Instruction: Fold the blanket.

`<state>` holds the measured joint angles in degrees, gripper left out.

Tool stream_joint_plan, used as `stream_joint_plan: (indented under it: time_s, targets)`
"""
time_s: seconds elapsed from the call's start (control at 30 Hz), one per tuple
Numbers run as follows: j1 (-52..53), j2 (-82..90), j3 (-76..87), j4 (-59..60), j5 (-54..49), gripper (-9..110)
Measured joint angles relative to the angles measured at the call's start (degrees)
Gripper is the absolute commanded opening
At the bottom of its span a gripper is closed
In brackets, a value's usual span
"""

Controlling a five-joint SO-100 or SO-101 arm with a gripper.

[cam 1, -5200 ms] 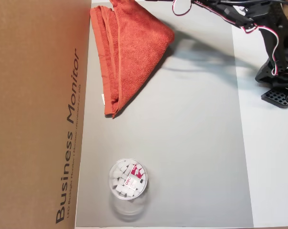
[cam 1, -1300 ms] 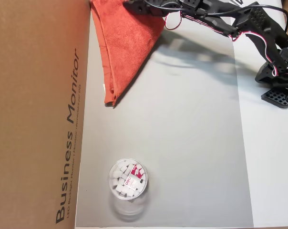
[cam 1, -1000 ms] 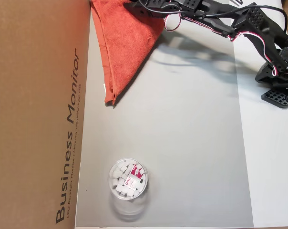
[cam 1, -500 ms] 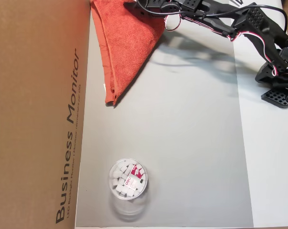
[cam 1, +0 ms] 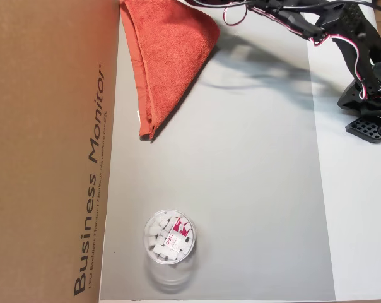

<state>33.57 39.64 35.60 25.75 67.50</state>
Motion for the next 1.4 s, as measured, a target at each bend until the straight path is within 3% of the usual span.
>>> stream_joint_plan:
  time_s: [0.13,0.3,0.8,1.2,1.4]
  targets:
    - [-0.09,3.96,2.02,0.00,-0.26,14]
    - [-1.76,5.98,3.08,-0.26,-0.18,-1]
    - [-11.60,5.80,7.47,-0.35,-0.35,0]
    - [-12.92,-3.25,7.91,-0.35,-0.53,0]
    - [-12.83,-7.65,7.82,-7.38,-0.53,0]
